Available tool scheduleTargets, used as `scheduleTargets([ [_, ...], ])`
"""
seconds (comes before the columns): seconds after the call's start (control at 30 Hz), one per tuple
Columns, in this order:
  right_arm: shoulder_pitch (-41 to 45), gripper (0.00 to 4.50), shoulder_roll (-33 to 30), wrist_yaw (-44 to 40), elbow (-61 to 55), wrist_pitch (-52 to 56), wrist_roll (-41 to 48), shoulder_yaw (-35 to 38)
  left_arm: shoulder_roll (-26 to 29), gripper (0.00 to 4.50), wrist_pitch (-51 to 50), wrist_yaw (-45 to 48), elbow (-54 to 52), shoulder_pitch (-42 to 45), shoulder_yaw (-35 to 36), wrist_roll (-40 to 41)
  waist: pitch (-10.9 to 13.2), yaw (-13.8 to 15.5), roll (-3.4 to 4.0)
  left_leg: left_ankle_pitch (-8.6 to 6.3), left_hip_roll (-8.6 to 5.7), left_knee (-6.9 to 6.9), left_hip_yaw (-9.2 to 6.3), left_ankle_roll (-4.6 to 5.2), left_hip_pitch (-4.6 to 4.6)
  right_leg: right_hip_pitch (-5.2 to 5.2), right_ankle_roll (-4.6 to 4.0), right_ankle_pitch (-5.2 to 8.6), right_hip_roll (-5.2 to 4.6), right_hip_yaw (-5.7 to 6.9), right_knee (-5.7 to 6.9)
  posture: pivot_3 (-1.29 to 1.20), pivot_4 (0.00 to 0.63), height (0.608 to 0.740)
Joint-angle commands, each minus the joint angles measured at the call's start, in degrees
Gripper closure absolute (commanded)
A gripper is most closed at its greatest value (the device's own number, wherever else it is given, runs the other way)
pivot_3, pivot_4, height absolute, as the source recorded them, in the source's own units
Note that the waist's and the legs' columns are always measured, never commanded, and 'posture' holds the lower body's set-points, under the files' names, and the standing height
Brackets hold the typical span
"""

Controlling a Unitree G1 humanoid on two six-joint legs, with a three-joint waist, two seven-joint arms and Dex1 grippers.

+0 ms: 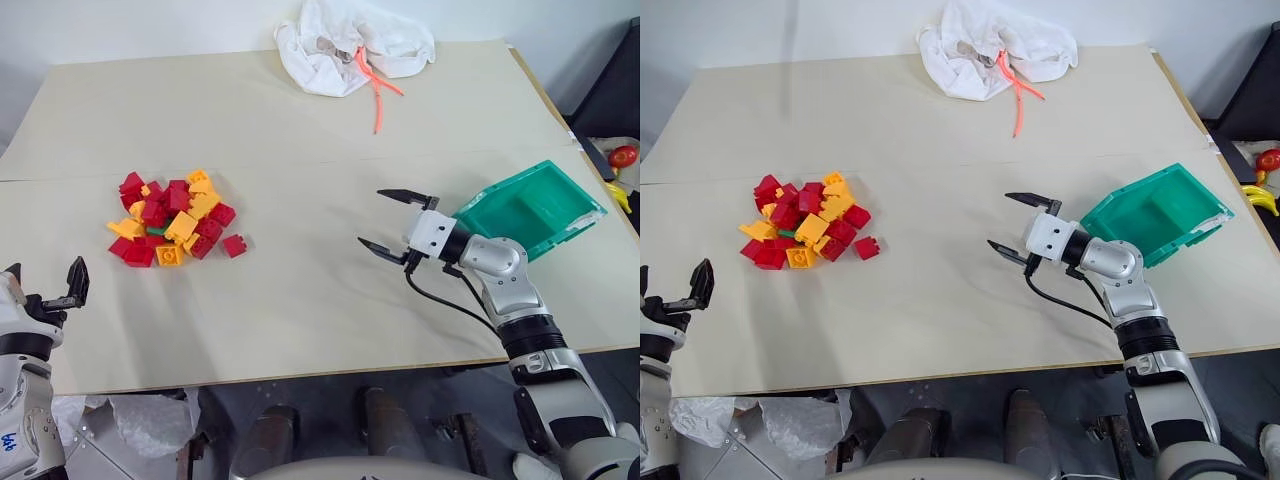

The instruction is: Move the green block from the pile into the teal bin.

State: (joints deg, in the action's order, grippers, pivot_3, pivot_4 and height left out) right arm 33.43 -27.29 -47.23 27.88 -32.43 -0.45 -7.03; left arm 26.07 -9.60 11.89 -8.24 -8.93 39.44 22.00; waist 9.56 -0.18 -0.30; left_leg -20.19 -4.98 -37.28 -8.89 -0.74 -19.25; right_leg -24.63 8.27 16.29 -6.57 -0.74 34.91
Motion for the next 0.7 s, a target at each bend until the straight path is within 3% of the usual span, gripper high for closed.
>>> scheduleTargets([
  [0.03,1.13,0.02,0.36,-0.43,-0.01,-0.76,1.62,0.36,0.73,0.0,0.22,-0.52,-1.82,0.58,0.91,0.28,0.0,-0.02,0.0,0.0,0.0,0.0,0.0,0.0,0.0,0.0,0.0,0.0,0.0,0.0,0.0,0.0,0.15,0.74],
  [0.23,1.3,0.02,0.57,-0.63,0.01,-0.55,1.74,0.45,1.3,0.0,-2.26,0.28,-2.53,1.13,1.51,2.09,0.0,-0.07,0.0,0.0,0.0,-0.01,0.0,0.0,0.0,0.0,0.0,0.0,0.0,-0.01,0.02,0.0,0.15,0.74],
  [0.37,2.0,0.02,1.18,-0.96,0.36,-0.59,1.95,0.26,5.18,0.0,0.25,4.29,-1.6,-0.52,-0.52,-1.96,0.0,-0.09,0.0,-0.01,0.04,-0.01,0.01,-0.02,0.0,-0.02,0.0,0.0,0.04,-0.01,0.03,0.0,0.15,0.74],
  [0.5,3.25,0.0,2.44,-2.01,0.33,0.69,3.29,0.13,7.41,0.85,-0.19,6.63,1.24,2.91,0.83,1.1,0.08,-0.05,0.13,-0.01,0.01,-0.03,0.04,-0.02,0.01,-0.02,-0.01,0.0,0.02,-0.06,0.04,0.0,0.15,0.74],
  [0.7,3.79,0.0,4.36,-5.44,-1.17,4.9,6.76,0.03,14.63,2.67,-1.63,15.02,10.26,9.6,-2.13,1.84,0.09,-0.05,0.15,-0.02,0.07,-0.02,0.01,-0.03,0.0,-0.03,-0.04,0.0,0.05,-0.01,0.07,0.0,0.15,0.74],
])
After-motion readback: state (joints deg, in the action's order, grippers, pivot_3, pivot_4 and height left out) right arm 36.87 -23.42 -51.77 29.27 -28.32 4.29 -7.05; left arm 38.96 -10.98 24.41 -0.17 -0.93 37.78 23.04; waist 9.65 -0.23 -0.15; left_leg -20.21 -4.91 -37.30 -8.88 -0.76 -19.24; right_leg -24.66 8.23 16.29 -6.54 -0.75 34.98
